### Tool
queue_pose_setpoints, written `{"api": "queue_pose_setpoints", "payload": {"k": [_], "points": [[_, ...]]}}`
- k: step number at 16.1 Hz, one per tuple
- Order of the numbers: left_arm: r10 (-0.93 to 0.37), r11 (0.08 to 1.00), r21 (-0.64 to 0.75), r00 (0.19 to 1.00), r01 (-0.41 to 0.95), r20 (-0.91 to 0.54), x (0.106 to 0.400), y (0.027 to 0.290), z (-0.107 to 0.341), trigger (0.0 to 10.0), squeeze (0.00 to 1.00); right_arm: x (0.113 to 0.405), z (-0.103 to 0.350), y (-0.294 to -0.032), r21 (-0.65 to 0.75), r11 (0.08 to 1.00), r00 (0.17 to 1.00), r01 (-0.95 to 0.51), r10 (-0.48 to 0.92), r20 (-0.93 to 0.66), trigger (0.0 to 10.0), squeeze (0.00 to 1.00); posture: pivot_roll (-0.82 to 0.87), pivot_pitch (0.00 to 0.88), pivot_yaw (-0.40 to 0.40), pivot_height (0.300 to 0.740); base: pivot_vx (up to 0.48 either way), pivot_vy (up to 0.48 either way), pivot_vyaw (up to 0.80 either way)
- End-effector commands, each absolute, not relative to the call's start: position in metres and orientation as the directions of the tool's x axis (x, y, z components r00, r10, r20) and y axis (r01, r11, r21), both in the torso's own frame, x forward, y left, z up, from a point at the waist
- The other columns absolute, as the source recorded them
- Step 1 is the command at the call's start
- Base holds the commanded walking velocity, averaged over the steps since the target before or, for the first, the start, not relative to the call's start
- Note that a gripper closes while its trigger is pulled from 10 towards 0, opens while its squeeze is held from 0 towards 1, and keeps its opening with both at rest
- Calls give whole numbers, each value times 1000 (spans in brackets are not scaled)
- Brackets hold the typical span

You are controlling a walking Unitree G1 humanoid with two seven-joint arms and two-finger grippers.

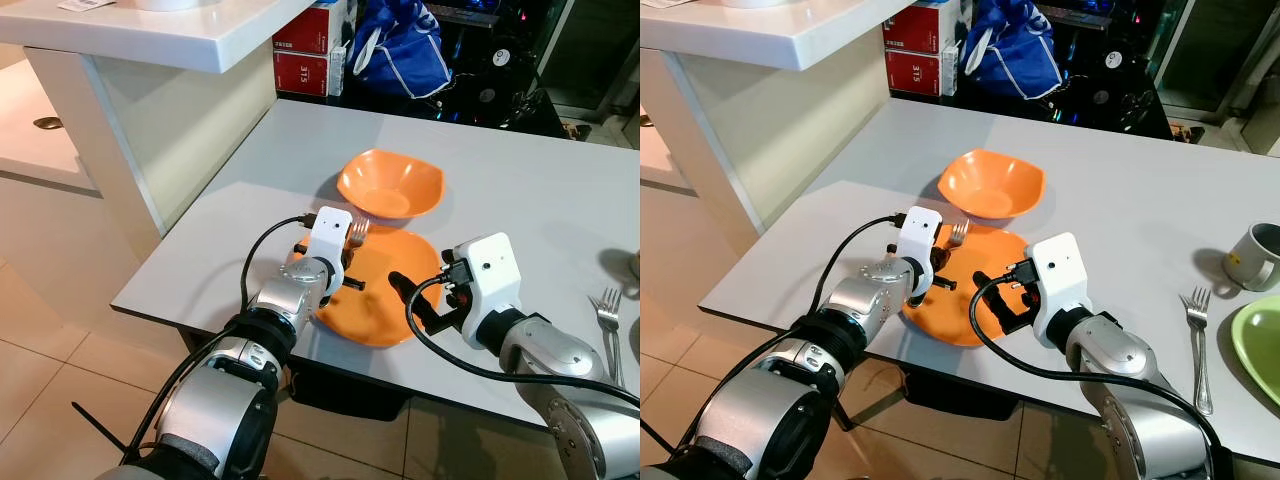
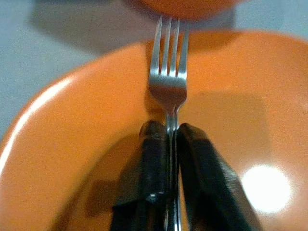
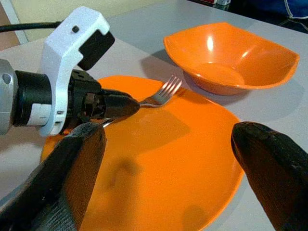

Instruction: Setting the table

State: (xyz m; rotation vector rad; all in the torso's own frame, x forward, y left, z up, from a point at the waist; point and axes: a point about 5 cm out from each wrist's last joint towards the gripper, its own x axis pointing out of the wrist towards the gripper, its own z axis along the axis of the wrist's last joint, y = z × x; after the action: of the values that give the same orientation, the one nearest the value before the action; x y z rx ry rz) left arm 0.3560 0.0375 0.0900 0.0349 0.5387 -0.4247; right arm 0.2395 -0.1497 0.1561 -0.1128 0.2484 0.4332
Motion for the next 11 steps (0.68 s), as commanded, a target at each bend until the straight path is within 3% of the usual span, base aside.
{"api": "queue_pose_setpoints", "payload": {"k": [1,11], "points": [[-363,920,-81,755,384,-546,354,39,84,10000,1000,240,157,-149,-55,899,875,-434,406,-263,10000,0,-88,0,17,740,0,0,0],[-353,930,-103,779,353,-518,359,52,99,10000,1000,243,159,-150,-64,896,875,-440,412,-255,10000,0,-81,0,8,740,0,0,0]]}}
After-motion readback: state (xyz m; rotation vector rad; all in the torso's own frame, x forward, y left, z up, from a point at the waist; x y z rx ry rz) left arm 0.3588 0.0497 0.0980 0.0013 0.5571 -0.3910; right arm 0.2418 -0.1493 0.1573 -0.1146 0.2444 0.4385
